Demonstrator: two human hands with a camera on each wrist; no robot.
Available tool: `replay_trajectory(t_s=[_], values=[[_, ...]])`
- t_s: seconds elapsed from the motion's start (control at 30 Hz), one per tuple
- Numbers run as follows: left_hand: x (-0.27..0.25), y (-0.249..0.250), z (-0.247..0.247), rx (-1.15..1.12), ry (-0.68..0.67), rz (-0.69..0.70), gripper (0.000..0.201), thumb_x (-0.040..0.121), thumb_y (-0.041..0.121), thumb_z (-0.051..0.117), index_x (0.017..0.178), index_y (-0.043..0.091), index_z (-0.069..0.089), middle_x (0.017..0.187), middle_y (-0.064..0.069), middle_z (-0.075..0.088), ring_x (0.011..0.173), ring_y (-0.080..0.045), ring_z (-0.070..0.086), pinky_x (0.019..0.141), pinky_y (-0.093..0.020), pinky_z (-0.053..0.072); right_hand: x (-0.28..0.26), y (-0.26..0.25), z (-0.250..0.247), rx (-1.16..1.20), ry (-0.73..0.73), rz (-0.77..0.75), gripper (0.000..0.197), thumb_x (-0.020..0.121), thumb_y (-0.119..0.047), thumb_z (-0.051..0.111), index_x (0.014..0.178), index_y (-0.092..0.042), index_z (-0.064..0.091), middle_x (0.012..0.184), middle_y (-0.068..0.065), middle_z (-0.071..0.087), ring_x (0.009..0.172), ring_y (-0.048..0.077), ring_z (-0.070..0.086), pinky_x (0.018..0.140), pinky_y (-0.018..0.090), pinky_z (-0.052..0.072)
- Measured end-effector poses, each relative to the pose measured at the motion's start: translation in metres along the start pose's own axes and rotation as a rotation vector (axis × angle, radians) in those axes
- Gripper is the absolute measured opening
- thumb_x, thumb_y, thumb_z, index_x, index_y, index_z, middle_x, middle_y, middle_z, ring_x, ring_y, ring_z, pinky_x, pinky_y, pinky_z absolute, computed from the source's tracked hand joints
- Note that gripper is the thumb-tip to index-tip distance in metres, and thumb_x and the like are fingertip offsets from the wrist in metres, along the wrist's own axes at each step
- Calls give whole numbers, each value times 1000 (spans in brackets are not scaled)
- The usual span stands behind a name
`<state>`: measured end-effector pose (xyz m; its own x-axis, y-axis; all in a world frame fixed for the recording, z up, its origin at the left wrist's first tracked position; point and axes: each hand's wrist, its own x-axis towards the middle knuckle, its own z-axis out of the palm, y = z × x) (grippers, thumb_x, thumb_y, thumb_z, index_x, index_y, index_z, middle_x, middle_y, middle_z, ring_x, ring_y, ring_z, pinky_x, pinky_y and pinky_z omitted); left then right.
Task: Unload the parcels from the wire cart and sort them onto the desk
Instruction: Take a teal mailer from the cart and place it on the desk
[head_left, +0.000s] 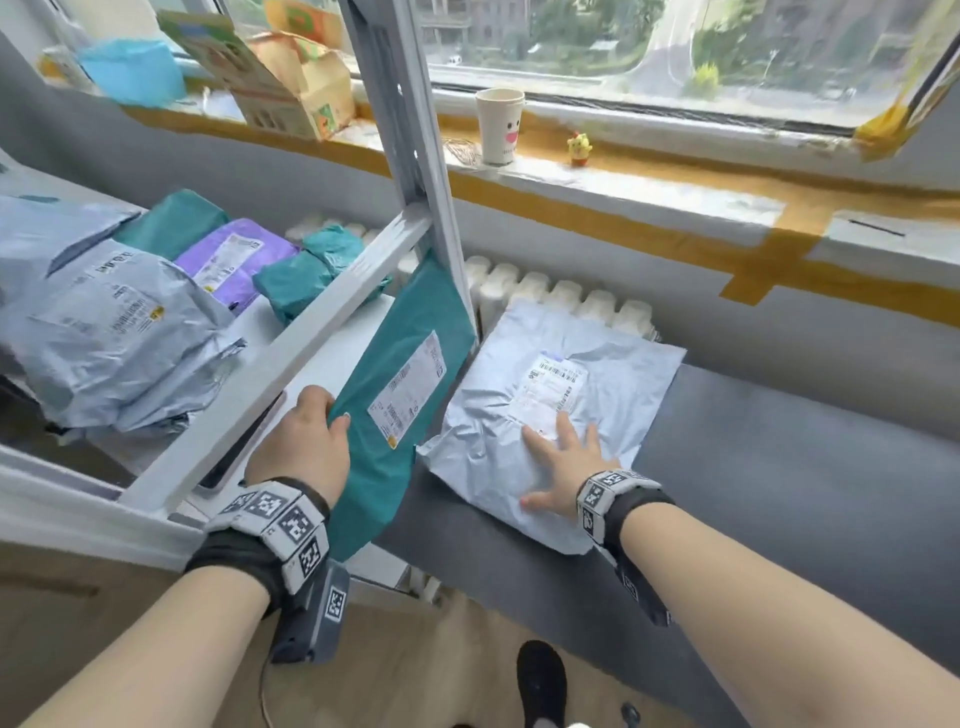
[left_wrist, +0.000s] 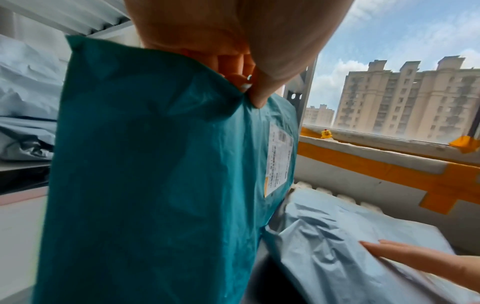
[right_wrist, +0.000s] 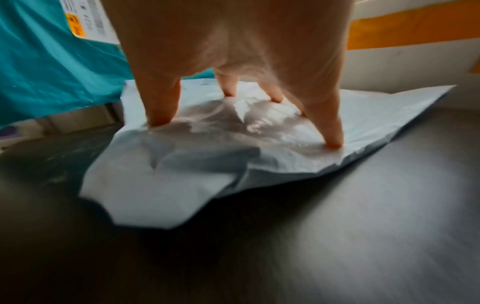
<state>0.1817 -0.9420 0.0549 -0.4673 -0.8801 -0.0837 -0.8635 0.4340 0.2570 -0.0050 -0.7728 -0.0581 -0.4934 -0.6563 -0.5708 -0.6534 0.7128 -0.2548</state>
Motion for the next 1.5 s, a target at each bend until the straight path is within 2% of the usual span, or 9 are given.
replay_trajectory(t_s=[0.53, 0.67, 0.77, 0.9, 1.07, 1.17, 1.27, 1.4, 1.5], values=[[12, -14, -10, 76, 128, 205, 23, 95, 23, 47, 108, 6, 53, 106, -23, 59, 104, -36, 52, 91, -42, 38, 14, -43, -1, 57, -37, 78, 87, 71, -45, 73, 142, -43, 21, 157, 1, -16, 143, 43, -11, 108, 64, 23], [6, -16, -10, -33, 140, 278, 22, 94, 22, 50, 107, 5, 54, 101, -21, 60, 97, -37, 55, 82, -41, 42, 13, -57, -14, 67, 31, 85, 73, 75, -45, 67, 139, -31, 34, 149, 12, 21, 138, 43, 16, 110, 51, 28], [0, -18, -10, -42, 79, 302, 23, 97, 24, 44, 111, 7, 50, 100, -15, 60, 93, -35, 55, 71, -38, 39, 12, -71, -23, 290, 169, 65, 70, 80, -37, 63, 142, -19, 36, 140, 11, 44, 130, 31, 38, 105, 38, 37], [-1, -12, -11, 12, 85, 447, 19, 97, 24, 43, 107, 9, 50, 95, -13, 63, 84, -35, 55, 64, -36, 36, 7, -88, -34, 637, 229, 96, 68, 86, -32, 62, 143, -9, 32, 141, 12, 46, 127, 28, 46, 101, 31, 38], [3, 13, -14, -127, 51, 461, 17, 97, 26, 42, 107, 11, 46, 96, -9, 61, 84, -34, 56, 66, -34, 38, 11, -90, -41, 1134, 224, 186, 69, 89, -34, 59, 145, -7, 29, 145, 13, 40, 129, 31, 43, 104, 40, 41], [9, 28, -17, -252, 25, 412, 20, 97, 25, 44, 110, 9, 46, 96, -9, 60, 88, -33, 56, 67, -32, 35, 10, -81, -42, 1403, 141, 220, 53, 91, -39, 54, 135, -12, 42, 135, 9, 48, 119, 28, 50, 98, 40, 44], [19, 42, -13, -386, -21, 361, 23, 97, 24, 46, 112, 6, 48, 102, -13, 62, 93, -33, 57, 71, -32, 38, 2, -72, -45, 1537, 76, 146, 33, 95, -39, 48, 115, -14, 57, 112, 6, 62, 94, 21, 59, 87, 34, 48], [35, 55, 3, -419, -89, 334, 26, 97, 24, 46, 116, 6, 49, 109, -14, 62, 100, -32, 58, 78, -32, 42, 0, -55, -52, 1514, 186, 184, 28, 95, -9, 50, 120, 3, 54, 109, 15, 62, 94, 25, 59, 79, 34, 50], [49, 57, 19, -379, -152, 280, 31, 97, 22, 47, 124, 8, 46, 117, -15, 61, 107, -32, 57, 87, -35, 43, 2, -45, -58, 1535, 239, 203, 24, 93, -4, 53, 115, 6, 55, 89, 12, 63, 75, 23, 62, 72, 36, 54]])
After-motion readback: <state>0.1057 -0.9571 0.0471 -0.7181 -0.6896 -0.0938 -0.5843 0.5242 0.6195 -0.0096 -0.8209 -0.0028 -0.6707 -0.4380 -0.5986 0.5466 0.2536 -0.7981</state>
